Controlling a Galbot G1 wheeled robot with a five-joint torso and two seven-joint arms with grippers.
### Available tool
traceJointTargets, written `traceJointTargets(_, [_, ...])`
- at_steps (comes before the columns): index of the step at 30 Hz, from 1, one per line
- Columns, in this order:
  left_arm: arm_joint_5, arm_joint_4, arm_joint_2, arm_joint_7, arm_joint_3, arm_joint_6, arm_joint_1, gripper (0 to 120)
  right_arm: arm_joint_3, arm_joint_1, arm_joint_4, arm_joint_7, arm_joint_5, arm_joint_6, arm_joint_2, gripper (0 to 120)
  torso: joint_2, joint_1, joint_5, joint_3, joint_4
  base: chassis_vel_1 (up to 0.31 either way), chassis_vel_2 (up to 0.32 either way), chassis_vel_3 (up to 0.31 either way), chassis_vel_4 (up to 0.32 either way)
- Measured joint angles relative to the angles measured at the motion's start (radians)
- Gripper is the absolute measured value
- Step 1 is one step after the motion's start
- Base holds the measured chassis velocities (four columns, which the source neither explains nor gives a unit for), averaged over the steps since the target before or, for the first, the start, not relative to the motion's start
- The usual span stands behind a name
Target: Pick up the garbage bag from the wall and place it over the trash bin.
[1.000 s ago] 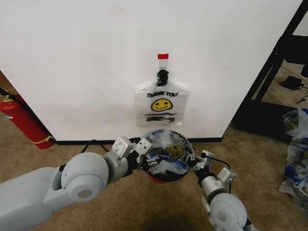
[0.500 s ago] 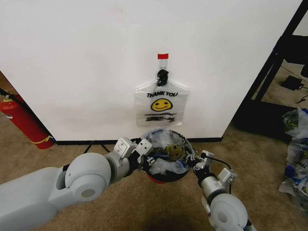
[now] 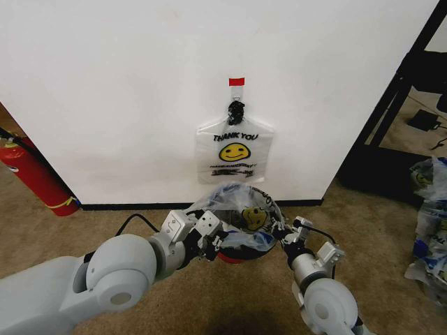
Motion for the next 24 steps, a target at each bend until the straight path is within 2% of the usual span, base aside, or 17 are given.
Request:
traceJointTargets(4, [0.018,-0.013,0.004,0.002,-0.015,0.000,0.045,0,0.006,0.005,0.001,0.017,0.021,-0.003,0.003,1,0.000,0.000,0.0000,0.000,0.0003,0.000,0.000,0.000,0.000])
traceJointTargets(8, [0.094,-0.013,-0.005,0.026,-0.031,0.000,0.139,0,0.021,0.006,0.025,0.047,0.063,-0.013,0.013,1,0.000,0.000,0.0000,0.000,0.0002,0.000,0.000,0.000,0.000])
traceJointTargets(16, [0.252,0.044,-0.034,0.073,-0.040,-0.001,0.270,0,0.035,-0.010,0.062,0.065,0.109,-0.044,0.009,1,0.000,0.000,-0.0001,0.000,0.0001,0.000,0.000,0.000,0.000])
traceJointTargets(24, [0.349,0.075,-0.077,0.096,-0.040,-0.016,0.355,0,0.042,-0.007,0.068,0.080,0.136,-0.048,0.007,1,0.000,0.000,0.0000,0.000,0.0001,0.000,0.000,0.000,0.000])
